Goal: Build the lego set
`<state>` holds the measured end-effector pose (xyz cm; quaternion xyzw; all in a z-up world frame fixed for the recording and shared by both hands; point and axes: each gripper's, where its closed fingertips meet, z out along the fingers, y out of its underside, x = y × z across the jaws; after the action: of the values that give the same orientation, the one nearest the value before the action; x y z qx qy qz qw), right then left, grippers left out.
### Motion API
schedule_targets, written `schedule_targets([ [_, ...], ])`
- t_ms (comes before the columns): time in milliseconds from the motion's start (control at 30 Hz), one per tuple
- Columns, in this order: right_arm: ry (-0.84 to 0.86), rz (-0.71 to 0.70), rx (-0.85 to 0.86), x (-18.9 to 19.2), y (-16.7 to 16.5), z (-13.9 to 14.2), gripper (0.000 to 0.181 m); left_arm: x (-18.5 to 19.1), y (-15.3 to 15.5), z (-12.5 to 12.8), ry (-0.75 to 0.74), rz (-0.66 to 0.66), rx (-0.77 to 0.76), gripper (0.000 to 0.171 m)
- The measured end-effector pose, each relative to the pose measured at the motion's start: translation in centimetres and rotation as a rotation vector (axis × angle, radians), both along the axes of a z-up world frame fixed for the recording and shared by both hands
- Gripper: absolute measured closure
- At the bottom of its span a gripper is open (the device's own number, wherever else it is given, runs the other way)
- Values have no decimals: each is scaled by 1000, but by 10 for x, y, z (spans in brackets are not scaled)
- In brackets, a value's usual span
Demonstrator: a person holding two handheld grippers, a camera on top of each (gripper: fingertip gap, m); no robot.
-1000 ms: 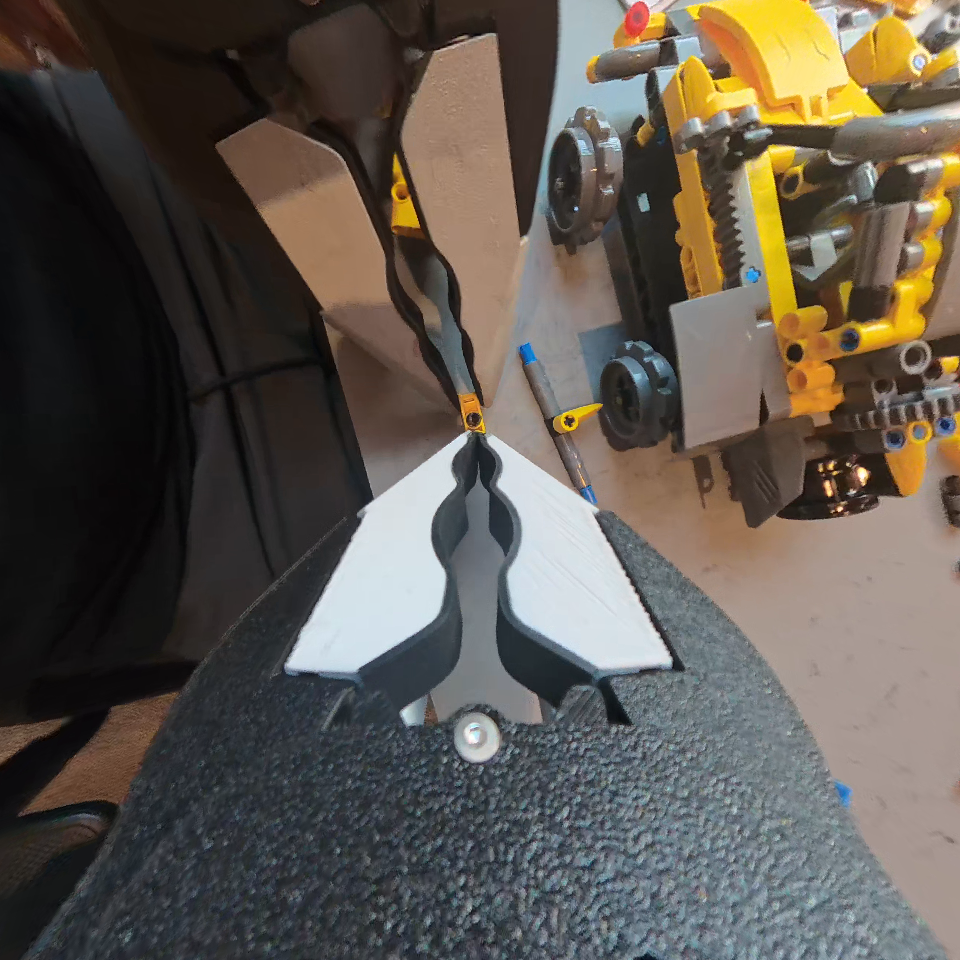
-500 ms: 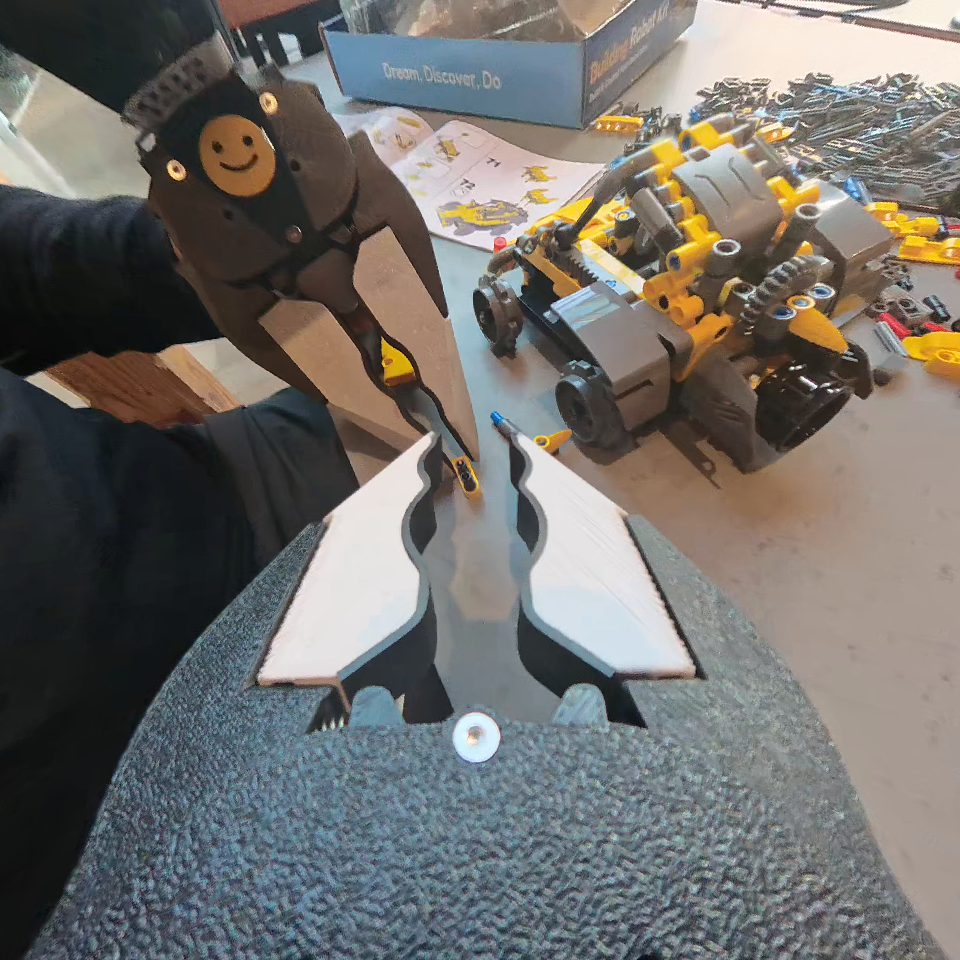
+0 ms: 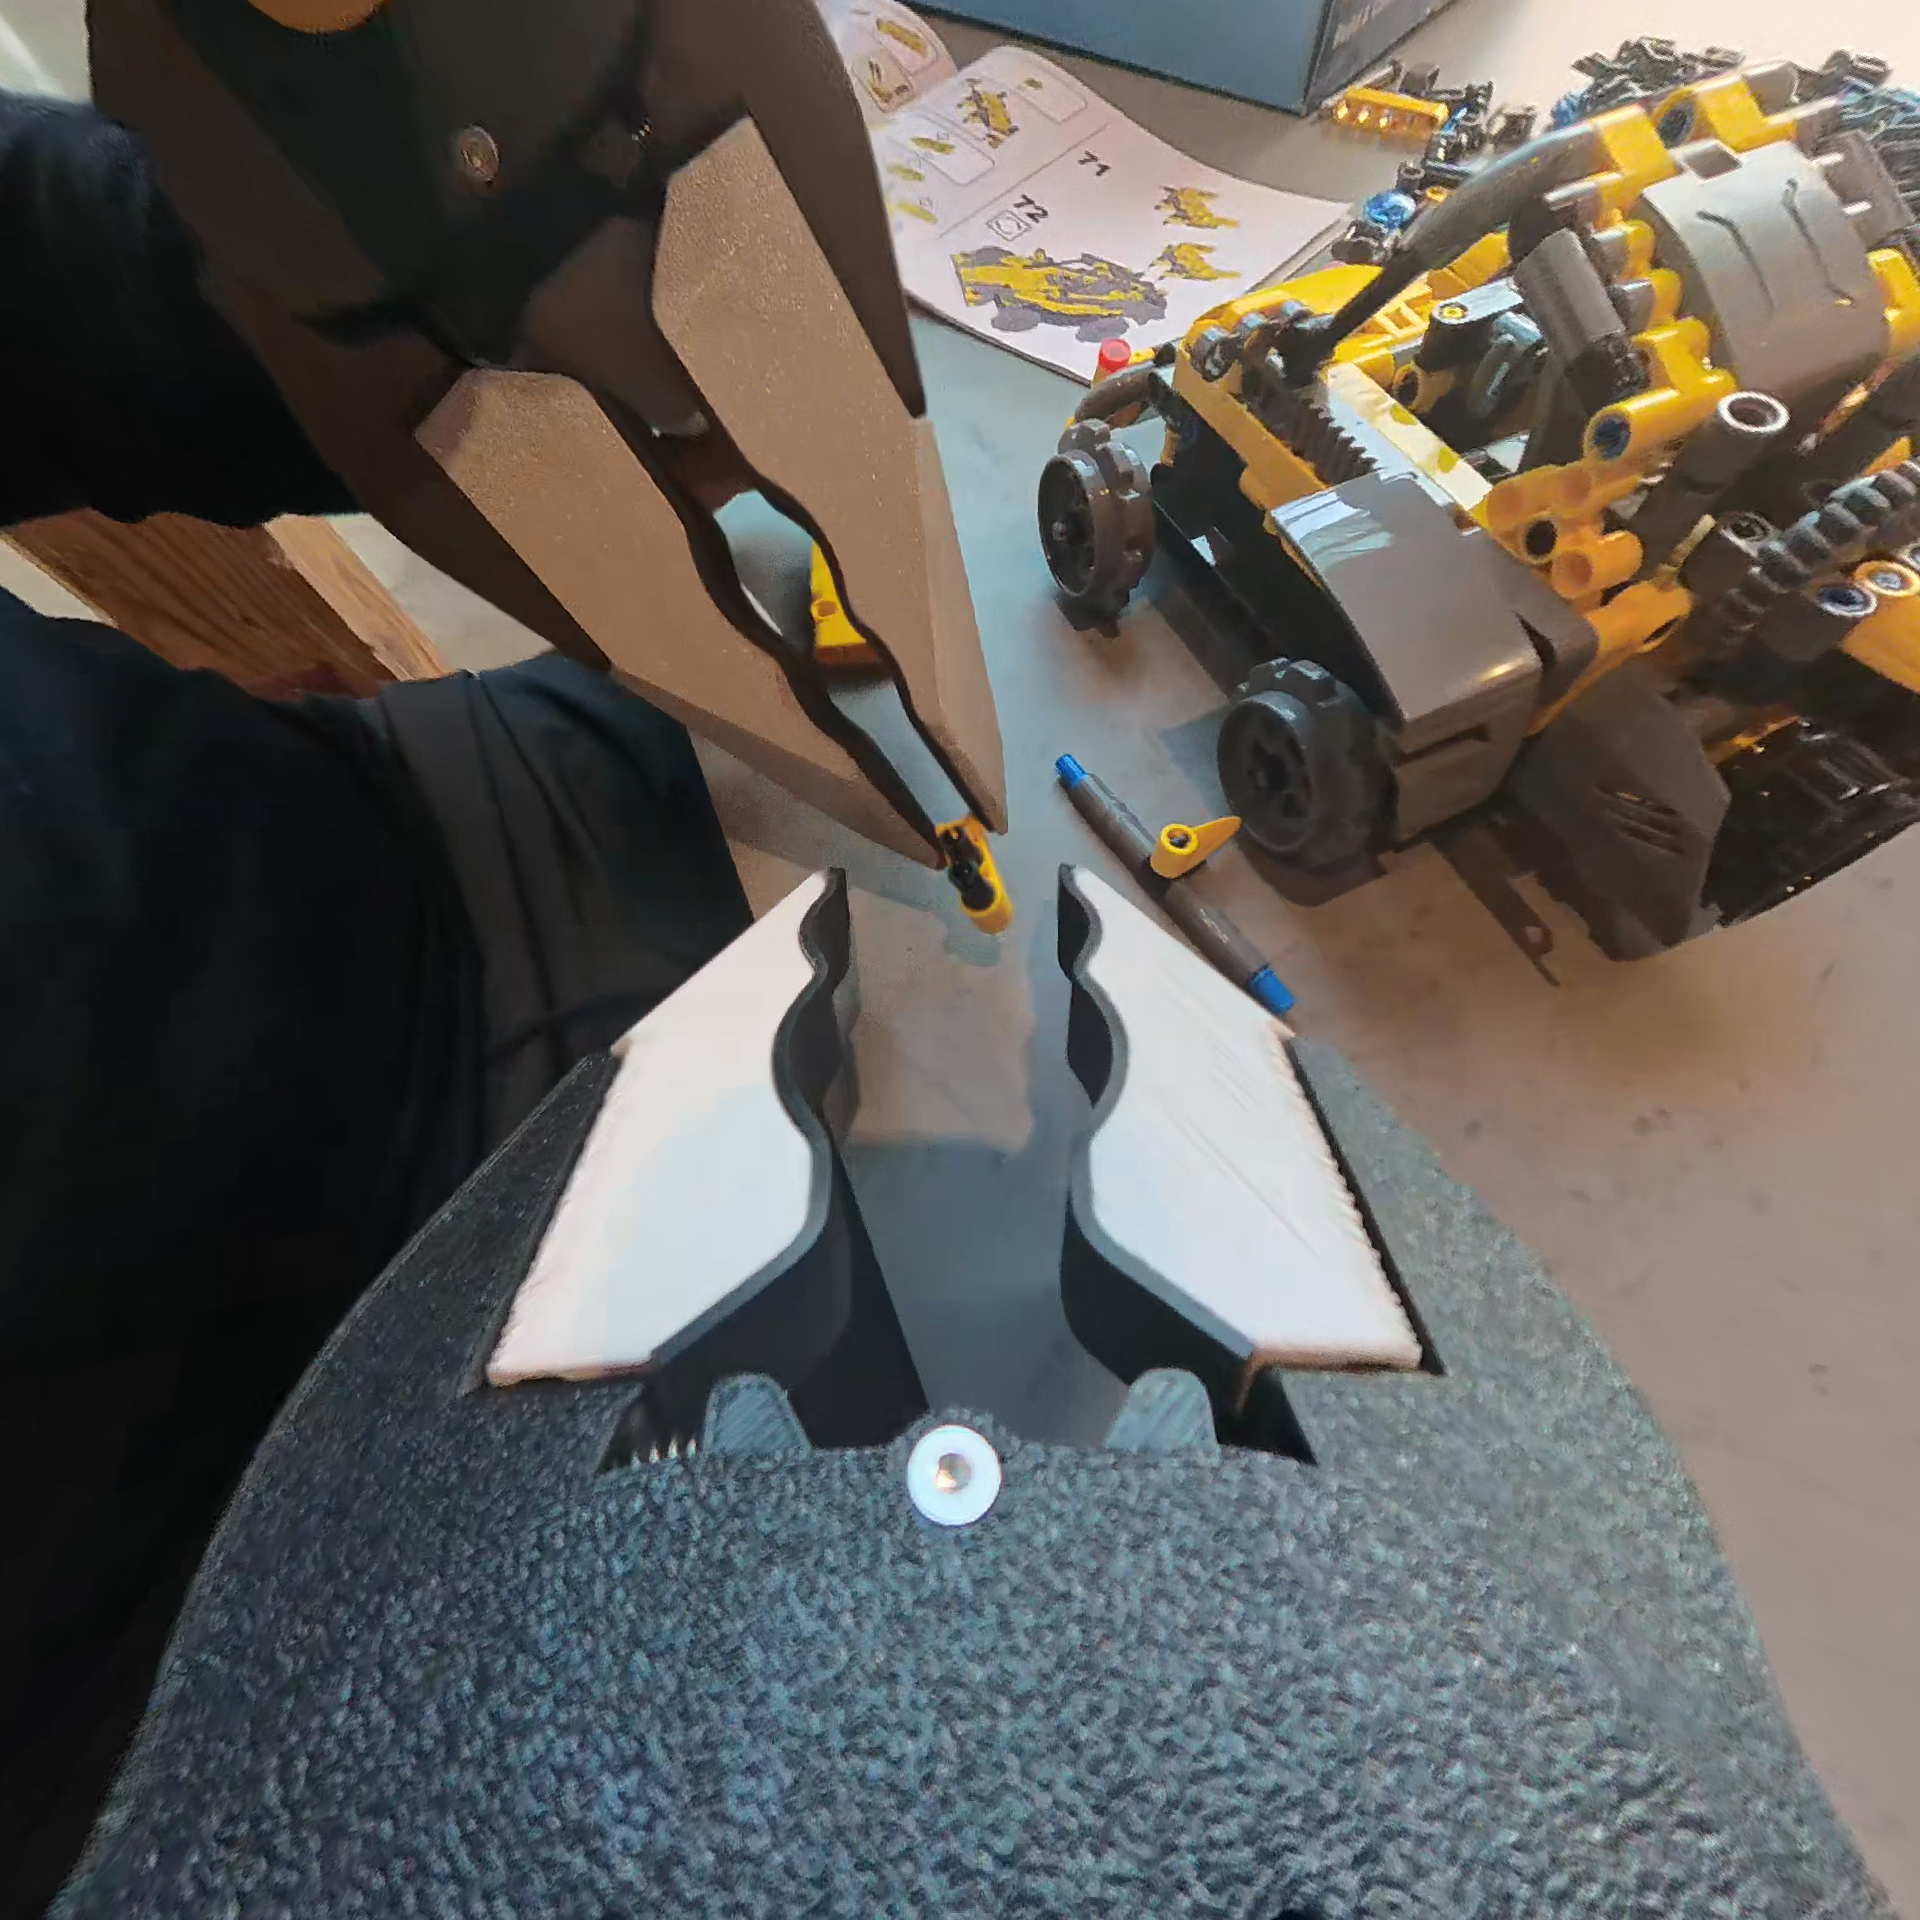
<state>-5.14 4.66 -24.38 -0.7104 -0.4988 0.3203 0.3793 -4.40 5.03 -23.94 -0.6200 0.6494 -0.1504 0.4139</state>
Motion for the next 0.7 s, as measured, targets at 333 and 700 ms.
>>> schedule_targets([
  [333,84,24,62,1,-7,11,157,5,-6,1,-23,-8,-19,168],
  [700,128,19,106,3,-7,17,175,4,-8,0,-24,-29,-13,167],
])
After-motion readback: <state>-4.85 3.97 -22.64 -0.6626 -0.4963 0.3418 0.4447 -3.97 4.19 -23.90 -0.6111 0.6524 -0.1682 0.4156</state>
